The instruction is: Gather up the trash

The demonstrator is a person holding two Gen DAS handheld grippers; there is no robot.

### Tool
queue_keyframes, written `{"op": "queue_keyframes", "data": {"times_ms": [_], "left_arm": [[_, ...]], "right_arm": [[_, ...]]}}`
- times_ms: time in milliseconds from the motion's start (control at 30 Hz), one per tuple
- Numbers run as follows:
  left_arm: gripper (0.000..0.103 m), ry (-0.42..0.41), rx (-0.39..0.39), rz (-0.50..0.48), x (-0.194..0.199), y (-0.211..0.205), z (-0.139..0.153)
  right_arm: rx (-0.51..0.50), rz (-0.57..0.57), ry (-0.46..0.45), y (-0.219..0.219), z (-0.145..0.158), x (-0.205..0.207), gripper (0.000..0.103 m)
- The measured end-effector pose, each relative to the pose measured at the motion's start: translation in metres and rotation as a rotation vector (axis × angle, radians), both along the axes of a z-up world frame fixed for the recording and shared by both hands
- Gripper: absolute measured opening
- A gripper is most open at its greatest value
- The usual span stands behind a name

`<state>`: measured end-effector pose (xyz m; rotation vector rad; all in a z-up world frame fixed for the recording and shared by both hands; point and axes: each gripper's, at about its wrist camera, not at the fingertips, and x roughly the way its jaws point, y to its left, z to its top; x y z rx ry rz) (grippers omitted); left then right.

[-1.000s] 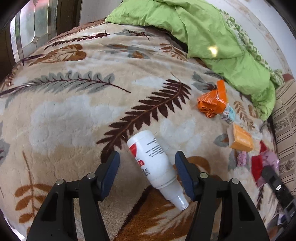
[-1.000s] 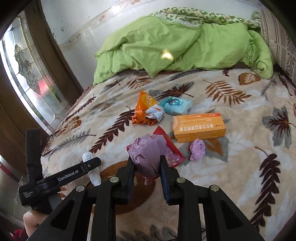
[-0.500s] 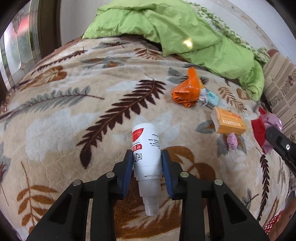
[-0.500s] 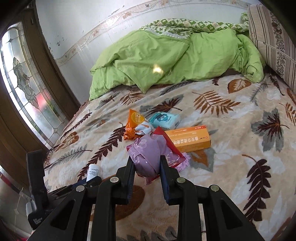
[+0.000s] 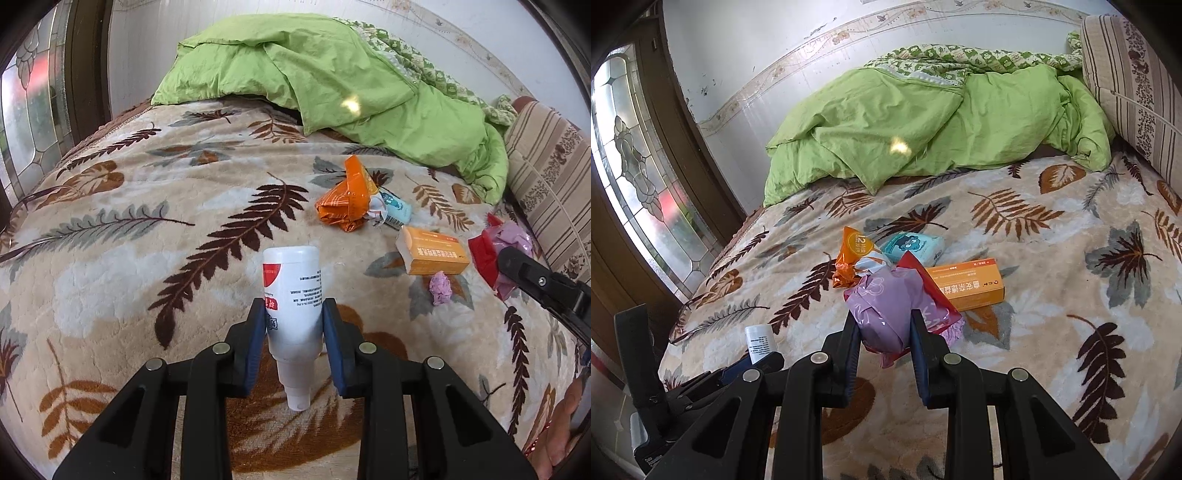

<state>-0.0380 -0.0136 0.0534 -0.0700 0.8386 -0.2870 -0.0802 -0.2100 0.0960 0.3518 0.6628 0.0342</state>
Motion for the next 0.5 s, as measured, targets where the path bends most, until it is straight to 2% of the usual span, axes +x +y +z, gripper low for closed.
{"op": "queue_keyframes", "data": {"times_ms": [500], "left_arm": [[0.029, -0.025, -0.105, -0.033, -0.005, 0.005, 0.012]], "right_arm": [[-0.018, 0.0, -0.017, 0.0, 0.003, 0.0, 0.027]]}}
